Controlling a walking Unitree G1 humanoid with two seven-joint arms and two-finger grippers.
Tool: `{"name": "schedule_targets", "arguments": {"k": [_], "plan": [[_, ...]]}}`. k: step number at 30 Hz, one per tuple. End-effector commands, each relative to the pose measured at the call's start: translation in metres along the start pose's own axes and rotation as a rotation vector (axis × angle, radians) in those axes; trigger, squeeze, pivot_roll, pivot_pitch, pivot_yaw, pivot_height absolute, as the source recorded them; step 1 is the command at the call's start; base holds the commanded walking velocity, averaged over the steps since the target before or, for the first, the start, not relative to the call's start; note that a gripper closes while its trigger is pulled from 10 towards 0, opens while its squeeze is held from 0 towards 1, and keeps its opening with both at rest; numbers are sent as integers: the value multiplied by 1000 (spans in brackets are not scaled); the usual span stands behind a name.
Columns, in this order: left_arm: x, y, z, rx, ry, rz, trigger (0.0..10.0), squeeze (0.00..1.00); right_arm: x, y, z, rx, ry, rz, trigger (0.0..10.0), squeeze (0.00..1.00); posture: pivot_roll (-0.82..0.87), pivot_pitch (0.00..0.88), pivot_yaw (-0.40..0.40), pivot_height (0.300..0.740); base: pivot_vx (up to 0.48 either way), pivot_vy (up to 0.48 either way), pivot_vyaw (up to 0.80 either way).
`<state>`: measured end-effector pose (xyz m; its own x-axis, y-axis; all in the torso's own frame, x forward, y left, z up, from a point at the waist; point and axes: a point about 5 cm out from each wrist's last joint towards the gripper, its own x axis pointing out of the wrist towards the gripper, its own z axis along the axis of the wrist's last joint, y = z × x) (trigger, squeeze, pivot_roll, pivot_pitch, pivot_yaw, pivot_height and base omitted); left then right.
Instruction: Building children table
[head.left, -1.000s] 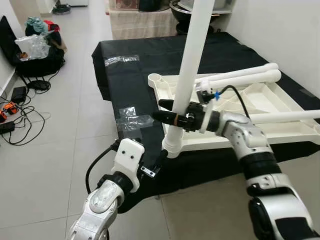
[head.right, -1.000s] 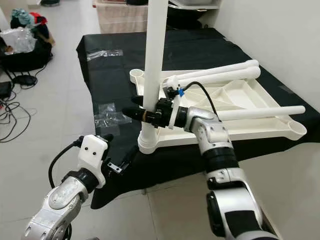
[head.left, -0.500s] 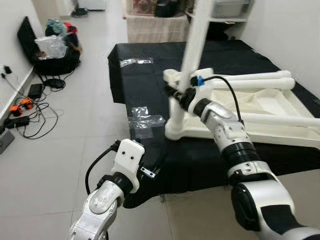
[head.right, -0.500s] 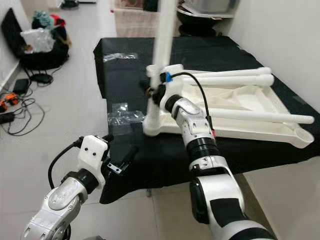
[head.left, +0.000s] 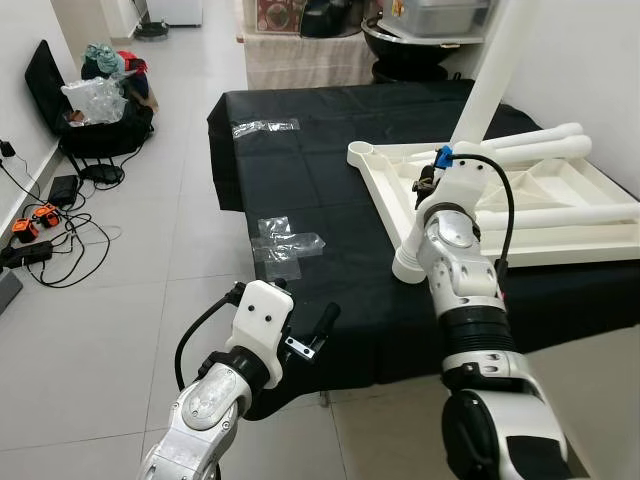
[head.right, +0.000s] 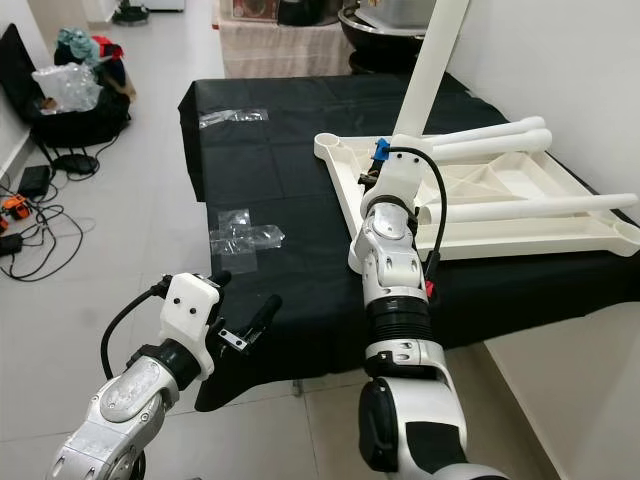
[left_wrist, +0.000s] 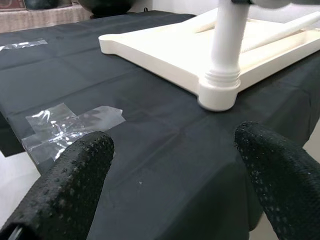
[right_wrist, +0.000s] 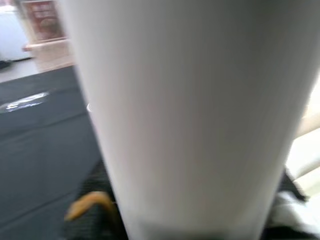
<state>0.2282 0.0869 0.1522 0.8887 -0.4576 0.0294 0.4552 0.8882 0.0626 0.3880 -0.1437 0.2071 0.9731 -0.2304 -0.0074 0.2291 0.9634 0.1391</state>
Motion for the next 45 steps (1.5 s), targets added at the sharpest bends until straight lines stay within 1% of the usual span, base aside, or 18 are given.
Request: {"name": "schedule_targets", "arguments": {"k": [1,4,5,12,13,14,15,16,18,19,24,30,31,33,39,42,44,45], "plan": [[0,-2,-3,-4,13,-5,10000,0,1,16,10,27,-63,93,10000,1000,31,27,-79,740,0,0,0],[0,-1,-3,-3,12,-3,10000,0,1,19,23,8,-157,137,10000,1000,31,28,-83,740,0,0,0],[0,-1,-3,-2,12,-3,10000,0,2,20,31,31,-190,189,10000,0,31,28,-83,740,0,0,0],[0,-1,-2,-2,11,-4,10000,0,2,21,38,80,-187,336,10000,0,26,30,-79,740,0,0,0],[1,-1,-2,-1,10,-5,10000,0,3,22,37,77,-153,508,10000,0,26,27,-75,740,0,0,0],[1,-1,-2,-1,10,-5,10000,0,3,22,37,77,-153,508,10000,0,26,27,-75,740,0,0,0],[1,-1,-1,-7,1,-8,10000,0,-1,23,32,45,-115,696,10000,0,31,26,-81,740,0,0,0],[1,-1,-1,-7,1,-8,10000,0,-1,23,32,45,-115,696,10000,0,31,26,-81,740,0,0,0],[2,-1,1,-10,-9,-10,10000,0,-16,26,21,12,-13,1043,10000,0,33,30,-80,740,0,0,0],[2,-1,1,-10,-9,-10,10000,0,-16,26,21,12,-13,1043,10000,0,33,30,-80,740,0,0,0],[1,-2,1,-8,-5,-11,10000,0,-39,27,1,-100,96,1414,10000,0,39,32,-82,740,0,0,0],[0,-1,1,-7,-3,-8,10000,0,-33,34,-3,-144,84,1373,10000,0,41,34,-84,740,0,0,0],[-1,-1,1,-7,-3,-7,10000,0,-25,39,-1,-151,58,1279,0,0,40,37,-82,740,0,0,0],[-1,-2,0,-7,0,-8,10000,0,-14,45,4,-143,20,1148,0,0,42,34,-84,740,0,0,0],[-1,-1,0,-9,1,-5,10000,0,-10,42,7,-140,1,1081,0,0,42,36,-86,740,0,0,0],[-1,-1,-1,-5,3,-4,10000,0,11,23,9,-153,25,690,0,0,37,30,-84,740,0,0,0],[-1,-1,-1,-5,3,-4,10000,0,11,23,9,-153,25,690,0,0,37,30,-84,740,0,0,0],[-1,-2,-1,-6,3,-6,10000,0,14,18,8,-165,29,596,0,0,37,30,-84,740,0,0,0]]}}
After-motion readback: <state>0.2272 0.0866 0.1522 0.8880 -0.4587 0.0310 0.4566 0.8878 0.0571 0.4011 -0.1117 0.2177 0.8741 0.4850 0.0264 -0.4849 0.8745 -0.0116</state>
